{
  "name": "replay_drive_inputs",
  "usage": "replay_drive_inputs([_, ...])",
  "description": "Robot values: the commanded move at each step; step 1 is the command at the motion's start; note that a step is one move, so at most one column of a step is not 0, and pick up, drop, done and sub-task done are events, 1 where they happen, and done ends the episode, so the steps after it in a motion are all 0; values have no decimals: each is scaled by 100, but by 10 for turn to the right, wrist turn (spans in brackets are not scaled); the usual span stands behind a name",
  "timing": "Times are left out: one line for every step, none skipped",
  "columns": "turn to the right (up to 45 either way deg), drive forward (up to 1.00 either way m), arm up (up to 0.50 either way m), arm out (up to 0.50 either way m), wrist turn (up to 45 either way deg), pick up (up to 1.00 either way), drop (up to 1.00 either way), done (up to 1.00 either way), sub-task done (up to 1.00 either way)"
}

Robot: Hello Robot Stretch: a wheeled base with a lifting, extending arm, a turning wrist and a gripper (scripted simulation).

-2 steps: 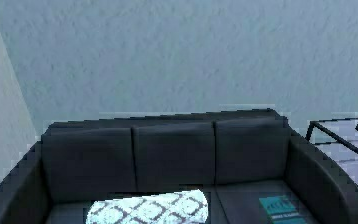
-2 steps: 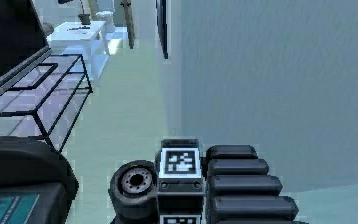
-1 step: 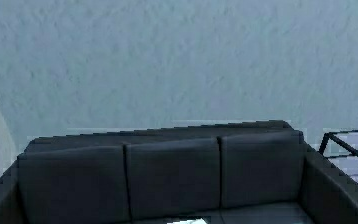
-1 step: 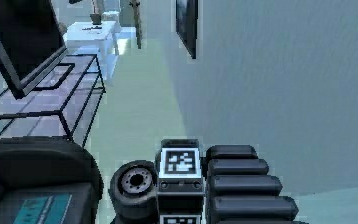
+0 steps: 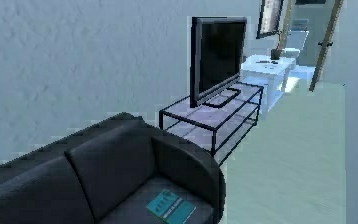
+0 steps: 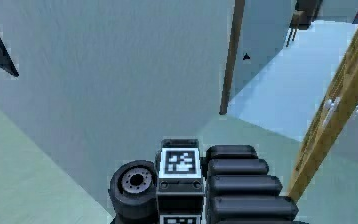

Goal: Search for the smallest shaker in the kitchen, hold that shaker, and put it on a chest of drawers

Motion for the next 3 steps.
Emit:
replay_drive_inputs([300,0,0,0,0,0,0,0,0])
replay_drive_inputs([0,100,0,0,0,0,0,0,0])
replay_drive_inputs([0,100,0,0,0,0,0,0,0])
